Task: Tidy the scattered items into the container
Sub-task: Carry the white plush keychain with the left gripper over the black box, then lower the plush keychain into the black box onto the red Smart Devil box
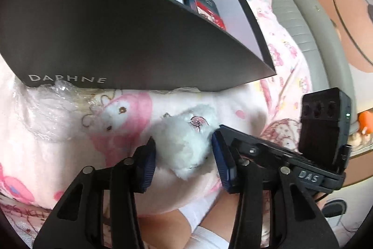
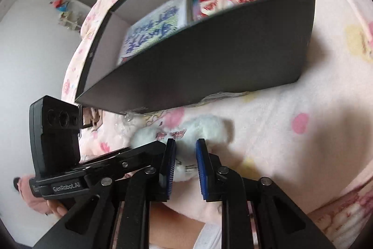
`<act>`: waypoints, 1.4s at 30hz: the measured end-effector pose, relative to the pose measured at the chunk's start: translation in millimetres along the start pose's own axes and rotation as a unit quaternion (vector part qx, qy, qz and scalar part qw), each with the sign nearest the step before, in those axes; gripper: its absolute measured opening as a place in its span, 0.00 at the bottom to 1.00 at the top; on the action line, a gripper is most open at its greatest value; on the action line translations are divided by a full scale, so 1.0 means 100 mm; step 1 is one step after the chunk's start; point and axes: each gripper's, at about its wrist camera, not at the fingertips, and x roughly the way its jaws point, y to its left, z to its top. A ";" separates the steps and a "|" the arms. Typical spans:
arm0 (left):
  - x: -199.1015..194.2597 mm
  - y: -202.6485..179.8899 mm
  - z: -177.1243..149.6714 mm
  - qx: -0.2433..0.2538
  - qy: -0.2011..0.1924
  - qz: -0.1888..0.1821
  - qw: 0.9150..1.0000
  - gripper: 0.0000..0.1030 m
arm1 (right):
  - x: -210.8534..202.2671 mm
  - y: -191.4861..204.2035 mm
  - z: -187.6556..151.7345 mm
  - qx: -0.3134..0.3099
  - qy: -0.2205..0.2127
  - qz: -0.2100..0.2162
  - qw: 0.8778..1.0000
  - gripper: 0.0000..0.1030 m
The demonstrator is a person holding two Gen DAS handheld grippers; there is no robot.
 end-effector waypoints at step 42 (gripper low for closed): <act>0.17 -1.28 0.92 0.067 -0.058 -0.001 0.996 0.37 | -0.71 -0.02 1.18 -0.055 -0.084 0.102 0.990 0.25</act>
